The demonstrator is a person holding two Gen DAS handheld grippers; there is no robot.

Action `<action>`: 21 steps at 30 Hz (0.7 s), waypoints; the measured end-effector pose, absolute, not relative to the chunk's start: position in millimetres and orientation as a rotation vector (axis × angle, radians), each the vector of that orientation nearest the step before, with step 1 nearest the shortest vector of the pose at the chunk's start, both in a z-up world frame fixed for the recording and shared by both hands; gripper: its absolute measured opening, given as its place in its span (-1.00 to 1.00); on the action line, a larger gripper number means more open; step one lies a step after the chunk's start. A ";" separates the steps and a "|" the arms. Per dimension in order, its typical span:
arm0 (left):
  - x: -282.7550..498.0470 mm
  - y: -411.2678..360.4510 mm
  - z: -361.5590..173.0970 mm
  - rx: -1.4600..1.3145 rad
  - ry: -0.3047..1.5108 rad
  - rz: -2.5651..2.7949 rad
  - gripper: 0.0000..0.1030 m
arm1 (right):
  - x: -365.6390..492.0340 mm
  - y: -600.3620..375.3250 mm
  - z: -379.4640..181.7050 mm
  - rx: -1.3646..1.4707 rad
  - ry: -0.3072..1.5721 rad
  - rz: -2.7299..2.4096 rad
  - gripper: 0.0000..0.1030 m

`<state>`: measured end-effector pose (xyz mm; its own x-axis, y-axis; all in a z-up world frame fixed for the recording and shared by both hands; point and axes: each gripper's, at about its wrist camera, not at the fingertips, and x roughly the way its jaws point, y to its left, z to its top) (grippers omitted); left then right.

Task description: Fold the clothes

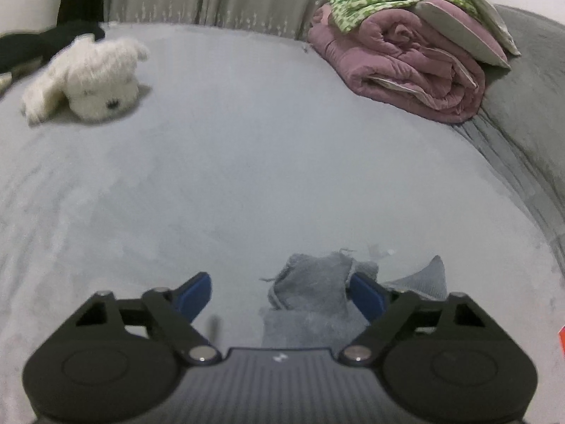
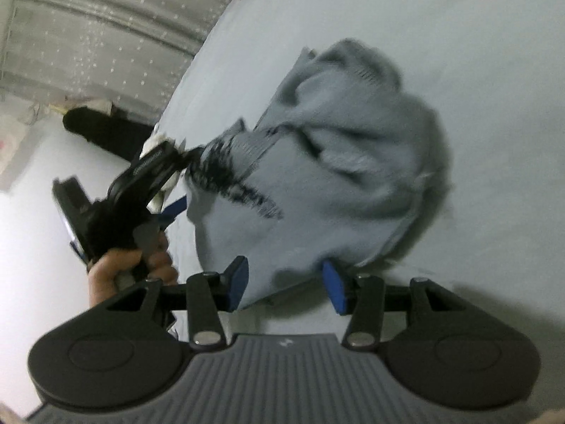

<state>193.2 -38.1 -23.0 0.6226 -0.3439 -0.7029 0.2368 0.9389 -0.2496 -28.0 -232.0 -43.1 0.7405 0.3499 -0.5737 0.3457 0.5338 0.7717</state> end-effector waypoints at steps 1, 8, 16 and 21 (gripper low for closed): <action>194.4 -38.3 -26.0 -0.150 0.842 -0.337 0.40 | -23.8 -228.7 -43.3 1.033 0.779 0.003 0.00; 192.3 -32.5 -37.3 -0.207 0.859 -0.342 -0.72 | -0.1 -217.3 -49.4 0.980 0.801 -0.008 -0.54; 161.0 4.3 -8.4 -0.286 0.762 -0.348 -0.82 | -18.6 -227.2 -18.6 0.820 0.678 -0.048 -0.82; 137.4 21.3 15.3 -0.261 0.700 -0.340 -0.83 | -41.8 -246.3 -4.9 0.801 0.623 -0.059 -0.83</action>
